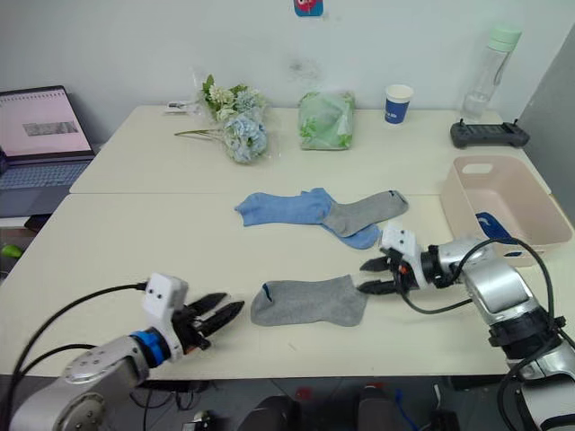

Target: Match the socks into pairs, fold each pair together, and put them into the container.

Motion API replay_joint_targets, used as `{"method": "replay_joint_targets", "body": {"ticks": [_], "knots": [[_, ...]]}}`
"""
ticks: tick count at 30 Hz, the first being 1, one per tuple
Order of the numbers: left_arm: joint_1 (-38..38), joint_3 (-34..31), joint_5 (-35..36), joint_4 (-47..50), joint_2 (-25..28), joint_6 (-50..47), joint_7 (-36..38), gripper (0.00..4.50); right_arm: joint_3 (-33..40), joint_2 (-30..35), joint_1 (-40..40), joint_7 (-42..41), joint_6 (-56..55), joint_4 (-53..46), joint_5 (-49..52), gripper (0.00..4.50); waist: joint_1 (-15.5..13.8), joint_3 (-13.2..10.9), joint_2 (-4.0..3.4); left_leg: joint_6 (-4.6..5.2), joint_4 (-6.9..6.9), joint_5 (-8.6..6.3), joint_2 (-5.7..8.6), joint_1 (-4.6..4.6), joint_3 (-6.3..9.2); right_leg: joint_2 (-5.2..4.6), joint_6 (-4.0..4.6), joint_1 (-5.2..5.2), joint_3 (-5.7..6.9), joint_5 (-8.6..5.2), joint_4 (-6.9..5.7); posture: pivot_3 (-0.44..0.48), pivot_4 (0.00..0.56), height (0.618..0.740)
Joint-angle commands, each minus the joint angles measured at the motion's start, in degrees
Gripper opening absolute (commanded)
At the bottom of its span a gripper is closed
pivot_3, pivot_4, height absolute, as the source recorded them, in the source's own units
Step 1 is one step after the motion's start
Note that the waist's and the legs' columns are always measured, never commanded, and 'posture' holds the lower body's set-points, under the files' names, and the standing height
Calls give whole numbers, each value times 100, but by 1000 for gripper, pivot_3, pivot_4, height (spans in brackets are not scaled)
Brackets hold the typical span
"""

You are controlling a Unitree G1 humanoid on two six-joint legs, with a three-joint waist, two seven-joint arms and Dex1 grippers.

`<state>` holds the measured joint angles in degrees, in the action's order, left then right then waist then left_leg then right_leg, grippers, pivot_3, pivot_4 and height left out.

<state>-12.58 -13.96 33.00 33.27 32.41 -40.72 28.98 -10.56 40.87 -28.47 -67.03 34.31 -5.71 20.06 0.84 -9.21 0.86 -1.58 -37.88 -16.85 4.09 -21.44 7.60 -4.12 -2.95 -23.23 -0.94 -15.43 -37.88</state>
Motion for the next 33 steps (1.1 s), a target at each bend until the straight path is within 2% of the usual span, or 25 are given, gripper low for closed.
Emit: {"method": "replay_joint_targets", "body": {"ticks": [1,3,4,9,11,15,21,27,29,33], "knots": [[337,18,-75,89,105,617,406,2567,303,-458,166,373,-144,-485,357,2493,-18,0,0,0,0,0,0,0,0,0,0,1,-1,0,0,0,150,740],[593,629,-592,-3,313,1098,748,2608,44,-680,422,512,-610,-619,39,2119,-47,0,-1,0,-1,0,2,-1,-3,-1,0,1,0,0,1,0,150,740],[694,880,-824,-81,393,1307,875,2176,-87,-750,518,557,-823,-655,-122,1917,-55,1,-1,0,-1,0,3,-1,-4,-1,0,1,-1,0,3,0,150,740],[1197,1996,-1620,-734,503,1845,1289,623,-790,-1004,906,904,-1944,-540,-1061,39,-69,1,-2,0,-2,0,12,1,-7,-2,0,-2,1,1,1,0,150,740],[1252,2259,-1914,-994,561,1989,1364,13,-912,-954,1002,931,-2215,-355,-1284,0,-59,1,-2,0,-1,0,11,2,-6,0,-1,-2,2,1,-1,0,150,740],[1087,2604,-2757,-1678,843,2647,1352,13,-827,-648,1254,889,-2589,59,-1543,0,-60,1,-2,0,2,0,11,5,-5,4,-1,-2,2,0,-2,0,150,740],[824,2118,-2425,-1729,853,2890,1455,13,-407,-188,1582,629,-2714,-32,-1259,0,-55,5,-7,25,7,-14,7,33,-10,1,-2,19,-4,-1,-2,0,150,740],[825,1814,-1647,-1207,691,2778,1853,13,-165,-286,1599,279,-2304,-720,-392,0,-51,3,-7,25,6,-14,3,37,-9,3,-2,26,-1,-1,-3,0,150,740],[777,1858,-1573,-1124,717,2580,1902,13,-297,-299,1603,321,-2238,-787,-504,0,-56,3,-7,26,6,-14,2,36,-8,2,-2,26,-1,-1,-1,0,150,740],[590,2136,-2026,-1296,888,2531,1921,13,-703,-240,1639,477,-2339,-560,-1165,0,-53,3,-7,26,7,-15,4,37,-9,4,-3,25,-1,-1,-2,0,150,740]]}}
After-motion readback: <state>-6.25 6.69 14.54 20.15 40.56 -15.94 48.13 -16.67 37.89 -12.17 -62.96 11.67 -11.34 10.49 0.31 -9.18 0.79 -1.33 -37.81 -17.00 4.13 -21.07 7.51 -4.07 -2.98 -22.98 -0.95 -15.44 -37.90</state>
